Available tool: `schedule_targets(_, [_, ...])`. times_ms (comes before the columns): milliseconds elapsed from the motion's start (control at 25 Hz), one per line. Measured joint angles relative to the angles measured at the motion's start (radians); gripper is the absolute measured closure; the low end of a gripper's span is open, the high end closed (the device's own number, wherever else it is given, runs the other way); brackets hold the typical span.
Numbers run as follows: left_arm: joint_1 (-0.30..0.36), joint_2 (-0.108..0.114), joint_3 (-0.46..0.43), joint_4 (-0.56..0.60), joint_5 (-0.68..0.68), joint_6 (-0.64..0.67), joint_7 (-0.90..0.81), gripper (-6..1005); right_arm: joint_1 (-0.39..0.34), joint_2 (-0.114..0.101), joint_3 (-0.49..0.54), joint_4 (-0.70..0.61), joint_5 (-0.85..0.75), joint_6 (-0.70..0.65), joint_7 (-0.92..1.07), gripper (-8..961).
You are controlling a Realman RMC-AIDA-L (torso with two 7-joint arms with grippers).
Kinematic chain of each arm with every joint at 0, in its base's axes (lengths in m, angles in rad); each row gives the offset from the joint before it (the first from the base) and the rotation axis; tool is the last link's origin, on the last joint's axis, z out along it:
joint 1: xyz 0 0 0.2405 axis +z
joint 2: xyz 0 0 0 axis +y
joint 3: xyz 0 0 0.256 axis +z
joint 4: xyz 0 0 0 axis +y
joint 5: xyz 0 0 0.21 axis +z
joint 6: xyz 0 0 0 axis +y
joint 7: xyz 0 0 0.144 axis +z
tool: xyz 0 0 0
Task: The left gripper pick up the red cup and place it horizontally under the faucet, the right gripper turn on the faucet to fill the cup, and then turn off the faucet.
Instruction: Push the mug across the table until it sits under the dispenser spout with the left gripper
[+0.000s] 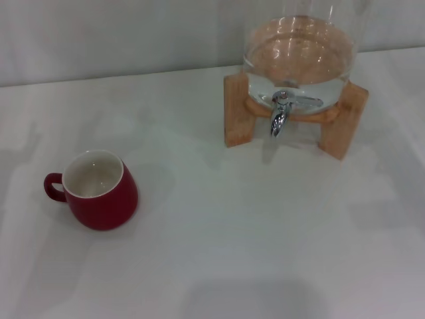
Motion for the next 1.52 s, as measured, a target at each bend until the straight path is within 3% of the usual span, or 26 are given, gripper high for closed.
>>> schedule_targets(960, [0.004,-0.005,0.005,0.027,0.000,0.008,-0.006,119,0.010,-0.010,0.000,0.001,0.000,-0.005,0.000,279])
schedule_targets(1520, [0.073,-0.014,0.144,0.087,-0.008,0.005,-0.058,119,0.041,-0.018,-0.002,0.002,-0.008,-0.035,0.000,279])
